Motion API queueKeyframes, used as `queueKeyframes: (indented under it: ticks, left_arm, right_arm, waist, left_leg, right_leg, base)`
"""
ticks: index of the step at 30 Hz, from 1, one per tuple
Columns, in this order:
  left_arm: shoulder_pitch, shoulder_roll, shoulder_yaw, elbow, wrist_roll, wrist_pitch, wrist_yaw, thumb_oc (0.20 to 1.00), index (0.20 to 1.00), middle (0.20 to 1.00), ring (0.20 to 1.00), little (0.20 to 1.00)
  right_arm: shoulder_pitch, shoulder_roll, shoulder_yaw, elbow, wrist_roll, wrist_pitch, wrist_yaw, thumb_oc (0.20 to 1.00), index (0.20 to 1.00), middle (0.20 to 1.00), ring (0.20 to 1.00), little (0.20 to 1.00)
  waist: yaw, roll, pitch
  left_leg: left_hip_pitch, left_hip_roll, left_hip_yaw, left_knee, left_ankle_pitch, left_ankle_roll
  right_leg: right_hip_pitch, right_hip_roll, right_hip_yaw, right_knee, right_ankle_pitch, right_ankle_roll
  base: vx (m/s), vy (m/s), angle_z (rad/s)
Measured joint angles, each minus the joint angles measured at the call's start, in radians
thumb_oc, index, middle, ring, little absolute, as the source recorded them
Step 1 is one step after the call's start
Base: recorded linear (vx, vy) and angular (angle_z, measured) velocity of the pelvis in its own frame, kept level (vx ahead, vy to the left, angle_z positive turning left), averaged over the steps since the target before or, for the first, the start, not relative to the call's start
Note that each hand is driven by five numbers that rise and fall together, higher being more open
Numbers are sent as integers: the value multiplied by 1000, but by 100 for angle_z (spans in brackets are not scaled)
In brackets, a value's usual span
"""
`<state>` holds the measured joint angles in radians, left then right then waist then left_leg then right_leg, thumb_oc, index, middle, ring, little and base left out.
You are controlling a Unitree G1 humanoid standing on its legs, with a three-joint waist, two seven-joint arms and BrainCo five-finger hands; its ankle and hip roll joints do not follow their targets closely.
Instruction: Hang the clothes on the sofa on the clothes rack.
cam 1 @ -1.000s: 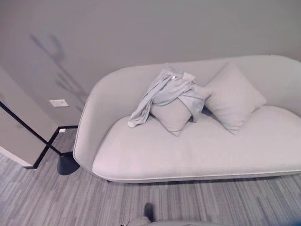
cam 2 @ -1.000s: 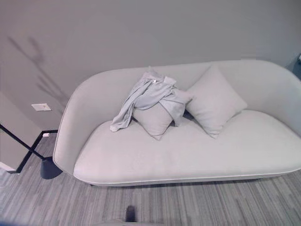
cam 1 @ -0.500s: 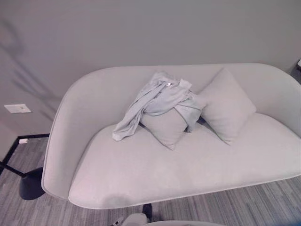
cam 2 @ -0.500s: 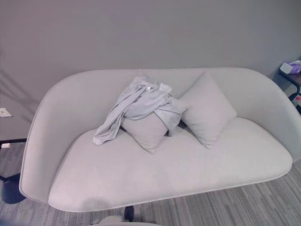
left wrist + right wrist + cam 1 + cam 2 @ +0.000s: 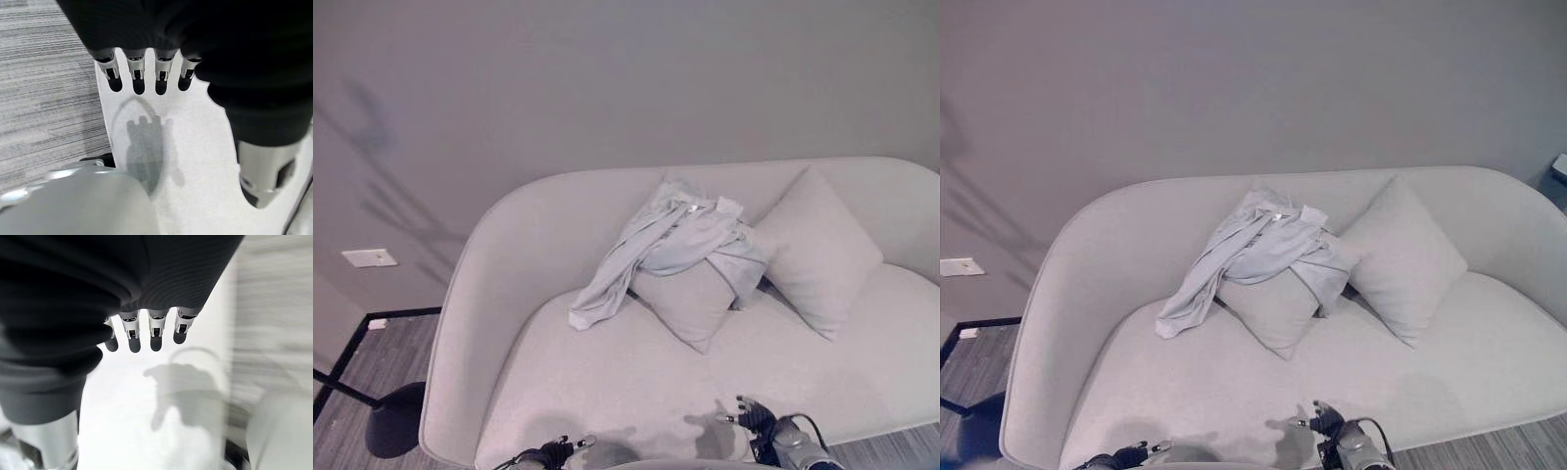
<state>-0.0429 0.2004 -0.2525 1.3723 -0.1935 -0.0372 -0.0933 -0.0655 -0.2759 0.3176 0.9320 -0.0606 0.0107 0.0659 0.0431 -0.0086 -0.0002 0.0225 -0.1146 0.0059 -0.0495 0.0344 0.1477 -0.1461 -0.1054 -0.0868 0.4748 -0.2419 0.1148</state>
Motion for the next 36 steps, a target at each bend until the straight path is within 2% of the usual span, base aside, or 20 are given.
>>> queueKeyframes:
  ticks: [1,2,3,4,7,8,10,12,14,16,17,19,20,22,24,26,28,29,32,36]
  left_arm:
    - [-2,6,-29,-3,46,9,-2,1000,1000,1000,1000,1000]
    - [-13,16,-69,-18,89,16,-15,1000,1000,1000,1000,1000]
    - [11,10,19,-12,91,0,-20,1000,1000,1000,1000,1000]
    - [55,17,118,13,84,1,-7,1000,1000,1000,1000,1000]
    - [125,-6,220,11,77,5,-8,1000,1000,1000,1000,1000]
    - [151,-12,253,34,57,5,-13,1000,1000,1000,1000,1000]
    - [169,1,260,55,56,13,-18,1000,1000,1000,1000,1000]
    - [171,5,299,65,58,13,-18,1000,1000,1000,1000,1000]
    - [171,8,294,79,62,14,-15,1000,1000,1000,1000,1000]
    - [171,8,290,83,71,10,-14,1000,1000,1000,1000,1000]
    - [174,12,280,81,81,3,-14,1000,1000,1000,1000,1000]
    - [168,26,238,79,97,-5,-13,1000,1000,1000,1000,1000]
    - [150,39,181,70,99,-5,-9,1000,1000,1000,1000,1000]
    - [130,59,137,44,99,-7,-5,1000,1000,1000,1000,1000]
    - [109,66,132,19,97,-14,0,1000,1000,1000,1000,1000]
    - [115,68,93,24,94,-8,9,1000,1000,1000,1000,1000]
    - [95,72,89,21,92,-9,15,1000,1000,1000,1000,1000]
    - [80,69,68,8,90,-13,20,1000,1000,1000,1000,1000]
    - [41,64,40,2,87,-22,36,1000,1000,1000,1000,1000]
    - [27,67,14,14,88,-25,59,1000,1000,1000,1000,1000]
  right_arm:
    - [19,-58,77,-77,-74,4,19,1000,1000,1000,1000,1000]
    - [16,-135,187,-140,-139,1,39,1000,1000,1000,1000,1000]
    - [87,-133,39,-222,-135,-2,46,1000,1000,1000,1000,1000]
    - [127,-114,-172,-323,-129,9,15,1000,1000,1000,1000,1000]
    - [216,-326,-247,-628,-181,9,16,1000,1000,1000,1000,1000]
    - [225,-422,-405,-686,-232,-3,-12,1000,1000,1000,1000,1000]
    - [192,-475,-499,-679,-289,-1,-62,1000,1000,1000,1000,1000]
    - [191,-518,-495,-770,-379,4,-71,1000,1000,1000,1000,1000]
    - [151,-550,-485,-912,-454,-53,-83,1000,1000,1000,1000,1000]
    - [88,-647,-412,-953,-496,-133,-82,1000,1000,1000,1000,1000]
    - [44,-654,-375,-923,-503,-149,-84,1000,1000,1000,1000,1000]
    - [-137,-649,-212,-767,-508,-154,-83,1000,1000,1000,1000,1000]
    - [-301,-604,-71,-595,-505,-149,-86,1000,1000,1000,1000,1000]
    - [-505,-563,169,-349,-507,-145,-89,1000,1000,1000,1000,1000]
    - [-526,-544,201,-330,-508,-155,-98,1000,1000,1000,1000,1000]
    - [-649,-452,312,-200,-508,-150,-106,1000,1000,1000,1000,1000]
    - [-698,-405,345,-109,-509,-137,-112,1000,1000,1000,1000,1000]
    - [-723,-372,351,-43,-509,-130,-126,1000,1000,1000,1000,1000]
    - [-775,-326,398,80,-542,-110,-158,1000,1000,1000,1000,1000]
    - [-801,-315,496,182,-662,-95,-196,1000,1000,1000,1000,1000]
  waist:
    - [-6,8,2]
    - [-13,-5,13]
    - [-5,-12,13]
    - [-11,-39,10]
    - [-11,-19,9]
    - [-13,-20,2]
    - [-7,-35,-11]
    - [-8,-43,-17]
    - [-6,-55,-25]
    - [14,-64,-30]
    - [27,-72,-32]
    - [52,-80,-37]
    - [79,-98,-28]
    - [114,-111,-28]
    - [171,-132,-20]
    - [198,-140,3]
    - [212,-157,22]
    - [238,-159,38]
    - [269,-141,101]
    - [275,-144,136]
  left_leg:
    - [-8,4,-13,3,-1,1]
    - [-7,2,-31,12,0,-1]
    - [0,3,-36,4,9,-13]
    - [18,1,-39,-8,3,-35]
    - [17,21,-37,-24,-16,-40]
    - [13,32,-37,-27,-17,-49]
    - [11,46,-37,-24,-22,-62]
    - [12,52,-45,-30,-24,-68]
    - [14,61,-51,-38,-20,-83]
    - [18,63,-77,-39,-18,-95]
    - [18,63,-82,-39,-14,-100]
    - [15,63,-87,-37,-13,-102]
    - [12,62,-96,-37,-12,-105]
    - [-12,59,-110,-34,-6,-112]
    - [-47,59,-113,-26,4,-123]
    - [-89,54,-122,4,3,-124]
    - [-121,50,-135,36,2,-125]
    - [-152,45,-147,57,4,-122]
    - [-209,39,-160,93,-6,-134]
    - [-252,33,-181,113,-13,-140]
  right_leg:
    - [11,7,11,-108,9,-8]
    - [23,10,18,-225,36,-22]
    - [28,19,40,-241,87,-24]
    - [57,29,74,-289,167,-32]
    - [97,45,65,-390,217,-35]
    - [128,50,39,-461,250,-47]
    - [148,62,23,-493,259,-60]
    - [164,70,16,-530,270,-69]
    - [181,79,5,-565,301,-74]
    - [193,81,-24,-565,295,-73]
    - [195,81,-35,-565,294,-73]
    - [195,81,-40,-565,293,-73]
    - [194,80,-47,-565,291,-69]
    - [180,76,-66,-564,279,-52]
    - [154,74,-85,-564,278,-53]
    - [135,70,-94,-564,279,-53]
    - [120,69,-112,-564,281,-53]
    - [100,67,-125,-560,292,-68]
    - [68,64,-146,-557,296,-71]
    - [49,62,-170,-562,295,-69]
  base:
    - [-3,-13,61]
    - [38,-29,72]
    - [114,-50,46]
    - [153,-61,4]
    - [98,-24,0]
    - [118,-11,22]
    - [94,-2,19]
    - [53,1,8]
    - [47,4,9]
    - [31,8,31]
    - [22,16,24]
    - [11,25,12]
    - [1,20,21]
    - [-12,14,38]
    - [-33,15,40]
    - [-86,6,22]
    - [-97,8,31]
    - [-81,4,29]
    - [-42,3,23]
    - [-18,-4,17]
